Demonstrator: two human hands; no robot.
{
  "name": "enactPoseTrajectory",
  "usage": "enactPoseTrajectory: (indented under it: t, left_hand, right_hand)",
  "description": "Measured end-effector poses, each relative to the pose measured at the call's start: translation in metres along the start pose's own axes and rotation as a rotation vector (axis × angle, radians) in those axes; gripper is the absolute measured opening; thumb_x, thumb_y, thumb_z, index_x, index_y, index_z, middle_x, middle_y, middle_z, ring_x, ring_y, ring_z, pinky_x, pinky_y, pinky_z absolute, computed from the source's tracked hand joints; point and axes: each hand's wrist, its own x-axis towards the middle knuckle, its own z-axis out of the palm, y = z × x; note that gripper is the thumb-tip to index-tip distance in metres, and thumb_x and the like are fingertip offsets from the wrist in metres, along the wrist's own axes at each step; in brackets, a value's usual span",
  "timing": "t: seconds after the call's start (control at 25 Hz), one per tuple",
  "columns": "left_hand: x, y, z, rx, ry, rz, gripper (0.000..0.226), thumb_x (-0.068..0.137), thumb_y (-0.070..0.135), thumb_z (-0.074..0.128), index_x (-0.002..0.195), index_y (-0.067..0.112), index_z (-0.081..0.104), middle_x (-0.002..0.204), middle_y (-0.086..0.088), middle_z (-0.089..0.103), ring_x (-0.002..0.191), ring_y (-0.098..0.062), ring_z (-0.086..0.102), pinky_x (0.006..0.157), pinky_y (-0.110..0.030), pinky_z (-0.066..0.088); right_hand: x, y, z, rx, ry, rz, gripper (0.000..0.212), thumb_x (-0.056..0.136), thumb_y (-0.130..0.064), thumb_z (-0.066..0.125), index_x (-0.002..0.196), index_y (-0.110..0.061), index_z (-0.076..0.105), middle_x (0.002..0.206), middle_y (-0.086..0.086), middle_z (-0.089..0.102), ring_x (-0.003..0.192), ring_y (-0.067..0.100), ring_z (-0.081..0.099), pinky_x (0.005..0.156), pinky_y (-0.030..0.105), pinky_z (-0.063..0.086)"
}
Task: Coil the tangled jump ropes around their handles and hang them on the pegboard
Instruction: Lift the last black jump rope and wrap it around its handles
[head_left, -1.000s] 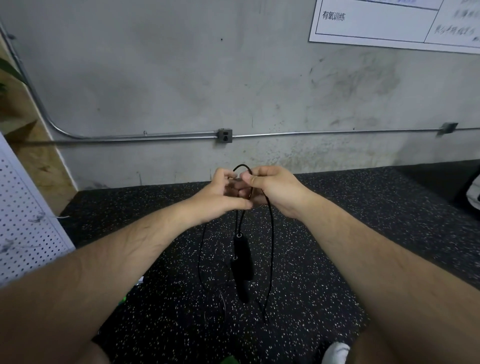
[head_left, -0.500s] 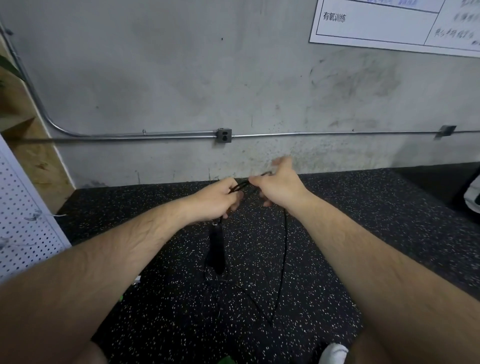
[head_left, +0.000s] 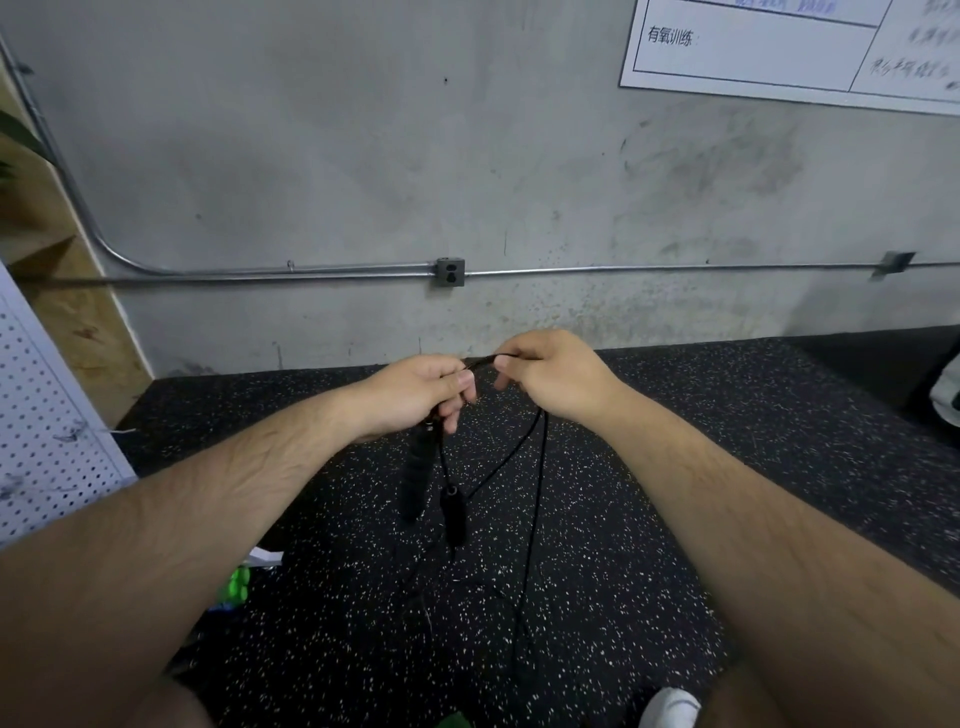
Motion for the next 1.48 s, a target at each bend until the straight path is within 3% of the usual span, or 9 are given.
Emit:
enactPoseTrajectory:
  t: [0.2, 0.44, 0.6, 0.84, 0.96, 1.08, 1.28, 1.36, 1.48]
  left_hand:
    - [-0.005, 0.001, 0.006, 0.113, -0.064, 0.011, 0.029, 0.107, 0.026, 0.045, 0.096, 0.013, 0.068, 0.076, -0.002, 0.073, 0.083, -0.018, 0.074, 0.072, -0.019, 0.047]
    - [-0.001, 0.004, 0.003, 0.028, -0.018, -0.015, 0.039, 0.107, 0.04, 0.043, 0.097, 0.013, 0.068, 0.077, 0.002, 0.068, 0.077, -0.015, 0.07, 0.085, -0.031, 0.05]
    - [-0.001, 0.002, 0.002, -0.194, -0.006, -0.07, 0.023, 0.105, 0.025, 0.05, 0.097, 0.009, 0.065, 0.072, 0.002, 0.063, 0.073, -0.017, 0.062, 0.082, -0.035, 0.051]
    - [-0.001, 0.004, -0.002, -0.393, -0.073, -0.105, 0.019, 0.101, 0.022, 0.054, 0.1, 0.005, 0.062, 0.077, -0.003, 0.06, 0.076, -0.021, 0.059, 0.08, -0.033, 0.05]
    - [-0.001, 0.008, 0.002, -0.376, -0.139, -0.078, 0.022, 0.103, 0.029, 0.051, 0.102, 0.008, 0.058, 0.075, 0.0, 0.056, 0.075, -0.018, 0.057, 0.079, -0.033, 0.046]
    - [0.001, 0.012, 0.011, -0.33, -0.128, -0.015, 0.018, 0.105, 0.013, 0.047, 0.09, 0.01, 0.057, 0.067, 0.002, 0.049, 0.065, -0.017, 0.048, 0.075, -0.034, 0.045]
    - [0.0, 0.012, 0.013, -0.247, -0.166, -0.037, 0.016, 0.104, 0.013, 0.05, 0.094, 0.007, 0.061, 0.066, 0.001, 0.049, 0.06, -0.013, 0.046, 0.074, -0.035, 0.049]
    - [-0.001, 0.009, 0.015, -0.222, -0.178, -0.056, 0.016, 0.104, 0.014, 0.05, 0.098, 0.004, 0.061, 0.067, 0.001, 0.053, 0.062, -0.013, 0.051, 0.076, -0.034, 0.05]
    - [-0.002, 0.003, 0.013, -0.168, -0.164, -0.078, 0.02, 0.104, 0.016, 0.051, 0.105, 0.001, 0.064, 0.072, 0.0, 0.058, 0.07, -0.016, 0.058, 0.081, -0.034, 0.05]
  right_hand:
    - [-0.004, -0.004, 0.0, 0.14, 0.069, 0.032, 0.016, 0.097, -0.022, 0.061, 0.091, -0.025, 0.076, 0.086, -0.012, 0.076, 0.085, 0.011, 0.07, 0.086, 0.032, 0.055]
    - [-0.001, -0.003, -0.005, 0.182, 0.329, 0.045, 0.015, 0.097, -0.025, 0.056, 0.091, -0.025, 0.07, 0.081, -0.01, 0.073, 0.077, 0.012, 0.067, 0.074, 0.036, 0.054]
    - [-0.004, 0.003, -0.015, 0.068, 0.11, 0.117, 0.024, 0.093, -0.02, 0.054, 0.083, -0.022, 0.075, 0.081, -0.008, 0.073, 0.079, 0.014, 0.067, 0.069, 0.031, 0.051]
    - [-0.01, 0.001, -0.013, 0.108, 0.055, 0.019, 0.023, 0.093, -0.02, 0.059, 0.076, -0.027, 0.074, 0.068, -0.012, 0.066, 0.05, 0.002, 0.047, 0.05, 0.016, 0.036]
    - [-0.01, -0.002, -0.007, 0.104, -0.001, -0.013, 0.009, 0.09, -0.02, 0.066, 0.09, -0.026, 0.073, 0.076, -0.003, 0.067, 0.051, 0.001, 0.05, 0.055, 0.019, 0.038]
    - [-0.007, -0.004, -0.002, 0.114, -0.049, 0.031, 0.017, 0.091, -0.019, 0.063, 0.106, -0.026, 0.067, 0.075, -0.003, 0.069, 0.058, 0.003, 0.057, 0.061, 0.023, 0.044]
    - [-0.006, -0.001, -0.004, -0.108, -0.265, 0.139, 0.022, 0.103, -0.027, 0.048, 0.106, -0.022, 0.069, 0.081, -0.003, 0.077, 0.077, 0.014, 0.07, 0.072, 0.03, 0.054]
    - [-0.005, 0.002, -0.005, -0.249, -0.15, 0.032, 0.019, 0.102, -0.023, 0.05, 0.107, -0.022, 0.068, 0.093, -0.007, 0.076, 0.083, 0.011, 0.069, 0.075, 0.029, 0.054]
    - [-0.002, 0.004, -0.015, -0.16, 0.133, 0.003, 0.021, 0.1, -0.013, 0.045, 0.102, -0.024, 0.063, 0.092, -0.01, 0.073, 0.062, 0.003, 0.058, 0.056, 0.026, 0.043]
